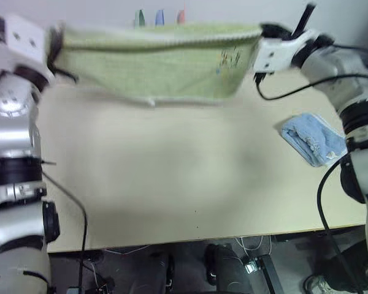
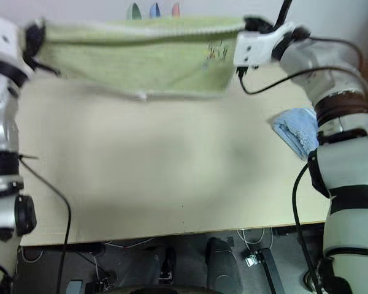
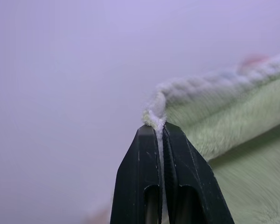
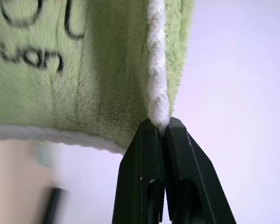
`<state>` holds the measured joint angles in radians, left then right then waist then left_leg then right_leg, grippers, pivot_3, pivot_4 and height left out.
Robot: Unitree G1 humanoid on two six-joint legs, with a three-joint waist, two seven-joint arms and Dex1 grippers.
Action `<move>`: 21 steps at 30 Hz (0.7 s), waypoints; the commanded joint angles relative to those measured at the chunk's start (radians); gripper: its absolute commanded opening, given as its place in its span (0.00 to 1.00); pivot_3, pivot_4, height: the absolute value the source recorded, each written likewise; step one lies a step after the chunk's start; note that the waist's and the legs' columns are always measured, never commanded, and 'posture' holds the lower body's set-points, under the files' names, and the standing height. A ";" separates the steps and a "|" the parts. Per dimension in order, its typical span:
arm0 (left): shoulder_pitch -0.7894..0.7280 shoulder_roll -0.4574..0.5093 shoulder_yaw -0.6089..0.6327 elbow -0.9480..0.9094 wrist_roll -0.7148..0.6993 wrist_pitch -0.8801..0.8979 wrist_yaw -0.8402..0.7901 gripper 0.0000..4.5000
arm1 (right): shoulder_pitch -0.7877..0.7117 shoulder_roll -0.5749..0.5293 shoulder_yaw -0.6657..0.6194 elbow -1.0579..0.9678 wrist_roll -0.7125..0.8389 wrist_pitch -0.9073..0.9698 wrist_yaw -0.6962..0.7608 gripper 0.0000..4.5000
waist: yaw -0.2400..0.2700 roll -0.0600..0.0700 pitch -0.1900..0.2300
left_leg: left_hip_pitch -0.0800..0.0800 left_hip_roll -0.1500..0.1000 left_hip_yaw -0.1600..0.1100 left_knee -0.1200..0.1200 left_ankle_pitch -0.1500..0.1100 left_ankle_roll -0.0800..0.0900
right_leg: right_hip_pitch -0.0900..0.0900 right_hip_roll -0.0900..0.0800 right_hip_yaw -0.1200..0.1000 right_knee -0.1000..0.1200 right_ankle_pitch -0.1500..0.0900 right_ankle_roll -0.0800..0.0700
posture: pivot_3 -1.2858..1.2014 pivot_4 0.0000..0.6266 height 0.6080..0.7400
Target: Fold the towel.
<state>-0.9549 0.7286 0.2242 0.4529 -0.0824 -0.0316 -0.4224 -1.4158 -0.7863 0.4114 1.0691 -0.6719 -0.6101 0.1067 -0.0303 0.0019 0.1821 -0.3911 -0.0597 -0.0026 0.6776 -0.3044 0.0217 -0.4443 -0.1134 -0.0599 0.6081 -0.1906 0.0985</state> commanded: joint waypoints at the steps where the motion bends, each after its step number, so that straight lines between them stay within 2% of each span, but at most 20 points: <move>1: 0.065 0.032 0.011 -0.020 -0.039 -0.016 -0.094 0.00 | 0.015 -0.035 -0.038 -0.021 0.052 -0.057 0.063 0.01 | -0.015 0.000 0.000 | 0.000 0.000 0.000 0.000 0.000 0.000 | 0.000 0.000 0.000 -0.001 -0.001 0.001 | 0.52 0.24 1.00; 6: 0.464 0.096 0.031 -0.319 -0.157 0.146 -0.316 0.00 | 0.251 -0.078 -0.079 -0.187 0.269 -0.131 0.416 0.01 | -0.028 0.000 0.001 | -0.001 0.001 0.001 0.001 -0.001 0.001 | 0.001 0.001 0.000 -0.004 -0.001 0.001 | 0.52 0.24 1.00; 10: 0.816 0.150 0.052 -0.558 -0.230 0.273 -0.448 0.00 | 0.534 -0.169 -0.108 -0.452 0.519 -0.002 0.782 0.01 | -0.013 0.001 0.001 | -0.002 0.002 0.000 0.004 -0.002 0.003 | 0.002 0.000 0.002 -0.003 -0.001 0.001 | 0.52 0.24 1.00; 16: 1.071 0.174 0.059 -0.755 -0.322 0.433 -0.520 0.00 | 0.832 -0.308 -0.179 -0.809 0.743 0.364 1.083 0.01 | 0.030 0.002 0.001 | 0.000 0.002 -0.001 0.008 -0.006 0.009 | 0.003 -0.004 0.002 -0.004 0.000 -0.001 | 0.52 0.24 1.00; 21: 1.187 0.191 0.144 -0.847 -0.405 0.550 -0.547 0.00 | 0.977 -0.395 -0.263 -1.012 0.852 0.581 1.190 0.01 | 0.041 0.002 0.001 | 0.002 0.002 -0.001 0.007 -0.006 0.010 | 0.005 -0.003 0.002 -0.005 0.001 -0.002 | 0.52 0.24 1.00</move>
<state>0.2120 0.8947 0.2879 -0.3529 -0.4504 0.4862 -0.9574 -0.4472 -1.1343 0.2136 0.1333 0.1241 -0.0915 1.2576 0.0108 0.0040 0.1831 -0.3897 -0.0574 -0.0034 0.6850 -0.3108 0.0319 -0.4398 -0.1166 -0.0583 0.6035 -0.1897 0.0967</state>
